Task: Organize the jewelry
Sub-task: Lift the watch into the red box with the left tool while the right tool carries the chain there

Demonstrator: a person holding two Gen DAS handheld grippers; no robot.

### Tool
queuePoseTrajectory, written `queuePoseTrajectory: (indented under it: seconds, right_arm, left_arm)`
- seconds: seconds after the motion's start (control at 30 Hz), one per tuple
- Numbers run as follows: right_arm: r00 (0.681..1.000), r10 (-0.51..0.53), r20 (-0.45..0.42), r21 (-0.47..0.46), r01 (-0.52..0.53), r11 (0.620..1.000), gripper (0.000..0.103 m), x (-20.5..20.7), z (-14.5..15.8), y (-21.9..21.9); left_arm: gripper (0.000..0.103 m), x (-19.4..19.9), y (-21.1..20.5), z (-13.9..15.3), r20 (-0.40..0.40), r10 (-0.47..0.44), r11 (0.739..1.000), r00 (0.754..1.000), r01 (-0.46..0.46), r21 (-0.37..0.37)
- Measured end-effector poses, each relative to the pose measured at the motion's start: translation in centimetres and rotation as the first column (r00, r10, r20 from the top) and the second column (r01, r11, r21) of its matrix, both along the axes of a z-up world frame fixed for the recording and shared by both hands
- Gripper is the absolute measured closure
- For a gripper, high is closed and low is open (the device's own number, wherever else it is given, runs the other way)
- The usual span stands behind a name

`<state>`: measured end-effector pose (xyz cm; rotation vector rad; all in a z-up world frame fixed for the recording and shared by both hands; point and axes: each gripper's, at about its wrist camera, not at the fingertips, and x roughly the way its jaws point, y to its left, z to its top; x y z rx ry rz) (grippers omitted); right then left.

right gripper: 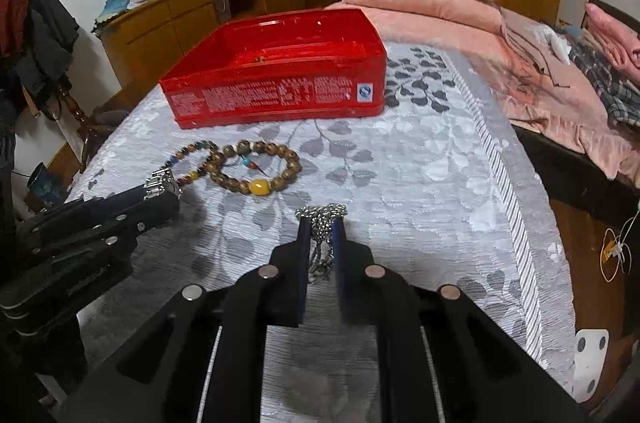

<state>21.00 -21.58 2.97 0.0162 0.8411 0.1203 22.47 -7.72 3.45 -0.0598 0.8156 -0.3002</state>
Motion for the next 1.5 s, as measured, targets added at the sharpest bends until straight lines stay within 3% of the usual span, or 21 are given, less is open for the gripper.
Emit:
queuePoseTrajectory:
  seconds: [0.2, 0.37, 0.53, 0.73, 0.8, 0.87, 0.9, 0.93, 1.5]
  right_arm:
    - [0.999, 0.017, 0.029, 0.005, -0.017, 1.000, 0.103, -0.2, 1.3, 0.5]
    - [0.998, 0.057, -0.020, 0.008, -0.057, 0.998, 0.098, 0.0, 0.0, 0.9]
    - [0.995, 0.074, -0.072, 0.011, -0.074, 0.997, 0.073, 0.9, -1.9, 1.5]
    - [0.992, 0.068, -0.110, -0.019, -0.070, 0.997, 0.058, 2.0, -3.6, 1.7]
    - [0.992, 0.079, -0.099, -0.036, -0.083, 0.996, 0.058, 2.2, -3.9, 2.0]
    - [0.993, 0.072, -0.090, -0.068, -0.078, 0.995, 0.069, 2.2, -3.9, 2.3]
    - [0.994, 0.069, -0.087, -0.068, -0.075, 0.995, 0.080, 2.2, -3.9, 2.2]
    - [0.994, 0.071, -0.088, -0.049, -0.076, 0.996, 0.083, 2.2, -3.8, 2.0]
    - [0.995, 0.093, 0.024, -0.027, -0.092, 0.995, 0.083, 1.2, 0.7, 1.6]
  left_arm:
    - [0.069, -0.1, 0.1, 0.9, 0.021, 0.003, 1.000, 1.000, -0.003, 0.004]
    - [0.069, 0.0, 0.5, 0.5, 0.010, 0.013, 1.000, 1.000, -0.013, 0.007]
    - [0.069, -0.1, 0.4, 0.1, 0.005, 0.006, 1.000, 1.000, -0.006, 0.017]
    - [0.069, 0.2, 0.6, -0.4, -0.007, 0.013, 1.000, 1.000, -0.013, 0.023]
    - [0.069, 0.4, 0.7, -0.5, -0.011, 0.014, 1.000, 1.000, -0.014, 0.021]
    - [0.069, 0.4, 0.7, -0.5, -0.011, 0.013, 1.000, 1.000, -0.013, 0.020]
    - [0.069, 0.4, 0.7, -0.5, -0.010, 0.013, 1.000, 1.000, -0.013, 0.020]
    - [0.069, 0.5, 0.7, -0.6, -0.009, 0.013, 1.000, 1.000, -0.013, 0.019]
    - [0.069, 0.6, 0.8, 1.1, 0.031, 0.011, 1.000, 0.999, -0.011, 0.005]
